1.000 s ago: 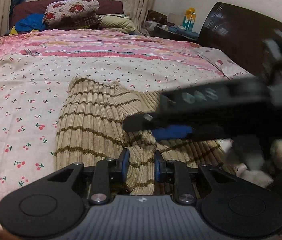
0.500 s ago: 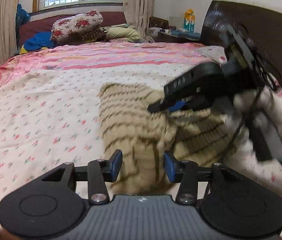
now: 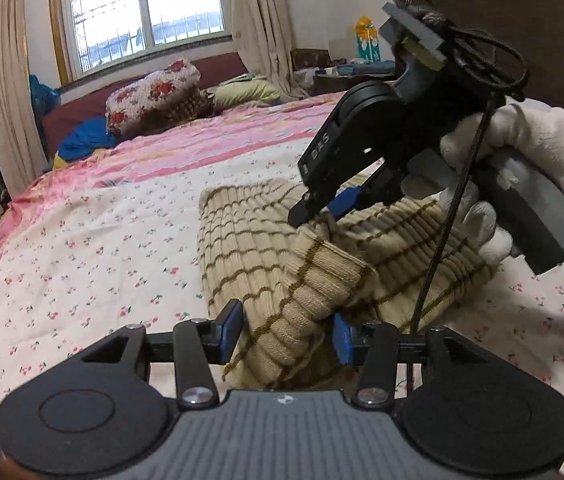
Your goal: Fold small clothes
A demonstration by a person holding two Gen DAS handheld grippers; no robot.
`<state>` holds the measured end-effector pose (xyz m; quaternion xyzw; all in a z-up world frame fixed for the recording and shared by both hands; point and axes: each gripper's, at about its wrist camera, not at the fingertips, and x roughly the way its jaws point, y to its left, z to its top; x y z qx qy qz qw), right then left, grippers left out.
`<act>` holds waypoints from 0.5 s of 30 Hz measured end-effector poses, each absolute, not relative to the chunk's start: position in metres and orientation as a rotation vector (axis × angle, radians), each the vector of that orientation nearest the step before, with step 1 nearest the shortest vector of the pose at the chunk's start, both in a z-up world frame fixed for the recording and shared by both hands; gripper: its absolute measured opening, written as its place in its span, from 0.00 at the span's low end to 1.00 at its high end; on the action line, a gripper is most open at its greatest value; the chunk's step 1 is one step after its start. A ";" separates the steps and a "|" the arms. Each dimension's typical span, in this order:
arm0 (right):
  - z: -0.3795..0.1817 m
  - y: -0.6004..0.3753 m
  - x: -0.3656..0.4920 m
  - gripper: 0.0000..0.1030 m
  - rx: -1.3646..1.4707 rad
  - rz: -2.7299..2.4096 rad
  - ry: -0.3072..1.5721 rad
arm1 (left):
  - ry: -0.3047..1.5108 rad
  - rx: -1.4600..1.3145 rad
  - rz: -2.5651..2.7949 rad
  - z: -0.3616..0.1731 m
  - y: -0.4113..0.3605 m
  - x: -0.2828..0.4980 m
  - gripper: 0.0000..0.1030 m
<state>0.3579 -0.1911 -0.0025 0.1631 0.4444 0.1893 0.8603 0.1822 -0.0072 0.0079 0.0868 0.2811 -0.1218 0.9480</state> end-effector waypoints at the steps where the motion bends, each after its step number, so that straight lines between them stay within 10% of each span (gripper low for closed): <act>1: -0.003 -0.192 0.358 0.23 0.342 0.400 0.932 | 0.574 0.170 -0.250 0.008 -0.008 0.183 0.51; 11: -0.009 -0.186 0.371 0.37 0.309 0.412 0.947 | 0.626 0.131 -0.230 0.009 -0.011 0.201 0.35; 15: -0.009 -0.185 0.369 0.21 0.322 0.420 0.936 | 0.650 0.112 -0.232 0.010 -0.012 0.202 0.22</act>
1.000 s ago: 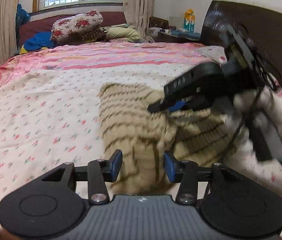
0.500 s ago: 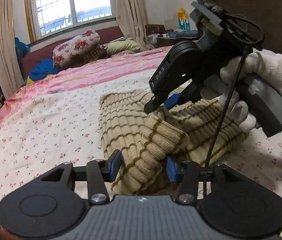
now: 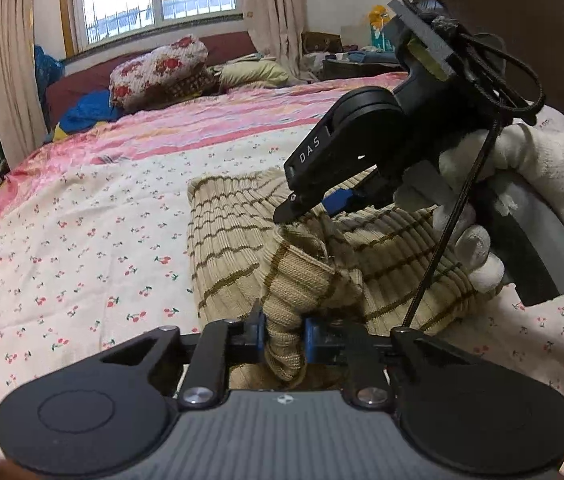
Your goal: Fold small clothes
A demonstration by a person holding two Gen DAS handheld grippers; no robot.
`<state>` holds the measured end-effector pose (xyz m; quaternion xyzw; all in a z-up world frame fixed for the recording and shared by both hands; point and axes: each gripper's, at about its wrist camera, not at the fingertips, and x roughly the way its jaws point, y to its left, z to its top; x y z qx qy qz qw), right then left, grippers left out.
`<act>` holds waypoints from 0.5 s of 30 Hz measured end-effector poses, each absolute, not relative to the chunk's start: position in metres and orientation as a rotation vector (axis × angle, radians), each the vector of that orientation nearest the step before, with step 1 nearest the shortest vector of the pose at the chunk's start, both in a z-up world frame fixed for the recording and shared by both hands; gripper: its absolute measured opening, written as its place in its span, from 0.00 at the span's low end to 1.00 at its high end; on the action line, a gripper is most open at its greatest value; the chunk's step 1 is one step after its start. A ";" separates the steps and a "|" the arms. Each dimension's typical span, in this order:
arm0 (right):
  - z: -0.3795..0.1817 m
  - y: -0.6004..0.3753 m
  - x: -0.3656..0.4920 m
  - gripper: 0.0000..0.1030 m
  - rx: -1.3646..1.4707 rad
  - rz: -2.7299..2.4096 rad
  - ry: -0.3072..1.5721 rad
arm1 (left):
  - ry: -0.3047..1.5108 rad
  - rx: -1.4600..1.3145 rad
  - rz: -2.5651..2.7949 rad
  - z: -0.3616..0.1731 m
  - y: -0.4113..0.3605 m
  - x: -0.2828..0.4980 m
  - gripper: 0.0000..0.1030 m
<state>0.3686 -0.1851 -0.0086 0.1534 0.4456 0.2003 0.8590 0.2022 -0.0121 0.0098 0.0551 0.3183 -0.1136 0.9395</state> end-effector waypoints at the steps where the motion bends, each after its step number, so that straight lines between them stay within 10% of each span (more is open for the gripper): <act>1: -0.007 -0.185 0.368 0.20 0.319 0.420 0.930 | 0.653 0.105 -0.233 0.010 -0.012 0.203 0.21; 15: 0.022 -0.200 0.356 0.16 0.281 0.435 0.855 | 0.646 0.019 -0.287 0.036 -0.020 0.207 0.18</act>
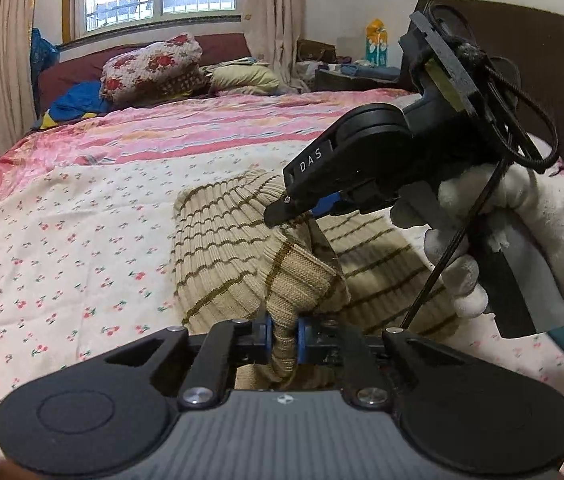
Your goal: Fold small clothes
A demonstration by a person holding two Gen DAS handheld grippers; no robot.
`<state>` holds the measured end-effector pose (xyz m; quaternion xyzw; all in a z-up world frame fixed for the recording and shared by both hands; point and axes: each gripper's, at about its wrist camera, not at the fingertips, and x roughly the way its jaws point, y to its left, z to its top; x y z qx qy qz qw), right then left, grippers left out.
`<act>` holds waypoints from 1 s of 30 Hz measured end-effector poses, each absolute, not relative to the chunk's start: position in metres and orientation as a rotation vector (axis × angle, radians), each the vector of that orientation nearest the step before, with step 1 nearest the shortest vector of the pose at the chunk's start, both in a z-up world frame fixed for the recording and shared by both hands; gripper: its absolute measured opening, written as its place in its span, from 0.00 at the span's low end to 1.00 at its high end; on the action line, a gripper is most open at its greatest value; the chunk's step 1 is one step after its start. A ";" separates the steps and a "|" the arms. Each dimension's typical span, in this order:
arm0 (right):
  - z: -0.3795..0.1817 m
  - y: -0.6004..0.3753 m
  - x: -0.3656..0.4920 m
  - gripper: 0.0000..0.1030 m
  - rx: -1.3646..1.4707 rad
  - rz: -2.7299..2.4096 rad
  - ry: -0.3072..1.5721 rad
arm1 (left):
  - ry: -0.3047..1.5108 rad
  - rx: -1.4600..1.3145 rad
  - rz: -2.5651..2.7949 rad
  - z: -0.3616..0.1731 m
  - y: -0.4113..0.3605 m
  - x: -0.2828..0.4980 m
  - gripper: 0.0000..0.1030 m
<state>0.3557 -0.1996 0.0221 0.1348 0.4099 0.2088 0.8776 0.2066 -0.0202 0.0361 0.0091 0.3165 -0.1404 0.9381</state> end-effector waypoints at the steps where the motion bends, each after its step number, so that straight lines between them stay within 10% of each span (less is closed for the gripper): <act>1: 0.026 -0.202 0.354 0.16 0.277 0.434 0.849 | 0.645 0.012 -0.294 0.038 -0.022 0.207 0.18; 30: 0.042 -0.284 0.308 0.25 0.208 0.368 0.781 | 0.715 0.000 -0.511 0.021 -0.089 0.211 0.29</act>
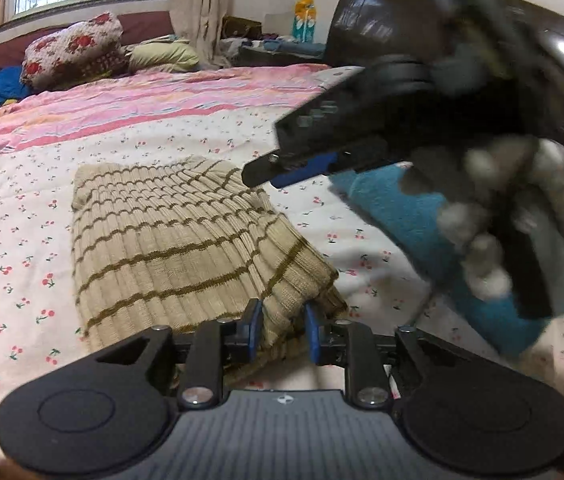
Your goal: Fold small clothes
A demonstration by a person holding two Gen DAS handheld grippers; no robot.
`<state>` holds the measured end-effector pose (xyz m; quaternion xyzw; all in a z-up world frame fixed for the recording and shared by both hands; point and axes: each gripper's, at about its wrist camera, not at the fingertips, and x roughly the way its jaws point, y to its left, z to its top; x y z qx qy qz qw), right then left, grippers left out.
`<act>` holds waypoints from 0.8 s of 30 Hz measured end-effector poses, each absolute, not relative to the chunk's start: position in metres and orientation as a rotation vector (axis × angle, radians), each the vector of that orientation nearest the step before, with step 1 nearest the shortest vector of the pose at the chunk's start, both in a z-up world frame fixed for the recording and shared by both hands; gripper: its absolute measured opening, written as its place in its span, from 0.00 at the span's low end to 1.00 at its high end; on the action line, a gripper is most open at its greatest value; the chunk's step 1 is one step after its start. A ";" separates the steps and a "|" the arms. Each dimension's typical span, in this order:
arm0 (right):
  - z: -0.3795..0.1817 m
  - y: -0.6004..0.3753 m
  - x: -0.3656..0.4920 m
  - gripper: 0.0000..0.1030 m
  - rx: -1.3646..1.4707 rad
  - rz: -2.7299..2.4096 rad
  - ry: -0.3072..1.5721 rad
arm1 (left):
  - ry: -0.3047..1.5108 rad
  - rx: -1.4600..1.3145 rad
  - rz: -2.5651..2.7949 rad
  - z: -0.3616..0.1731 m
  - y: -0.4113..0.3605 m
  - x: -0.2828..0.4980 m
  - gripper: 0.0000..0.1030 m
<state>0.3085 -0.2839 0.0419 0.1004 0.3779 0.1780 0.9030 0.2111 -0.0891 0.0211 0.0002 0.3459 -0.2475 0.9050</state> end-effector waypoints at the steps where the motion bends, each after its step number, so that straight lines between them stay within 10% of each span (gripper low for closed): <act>1: 0.045 -0.283 0.299 0.26 0.207 0.391 0.779 | 0.714 -0.003 -0.512 0.022 -0.083 0.209 0.30; 7: 0.033 -0.266 0.268 0.34 0.125 0.454 0.830 | 0.726 0.013 -0.478 0.023 -0.071 0.202 0.30; 12: 0.005 -0.272 0.268 0.06 0.034 0.347 0.901 | 0.753 0.028 -0.422 0.017 -0.063 0.204 0.30; 24: 0.022 -0.286 0.257 0.17 0.051 0.329 0.904 | 0.719 0.064 -0.393 0.031 -0.037 0.208 0.30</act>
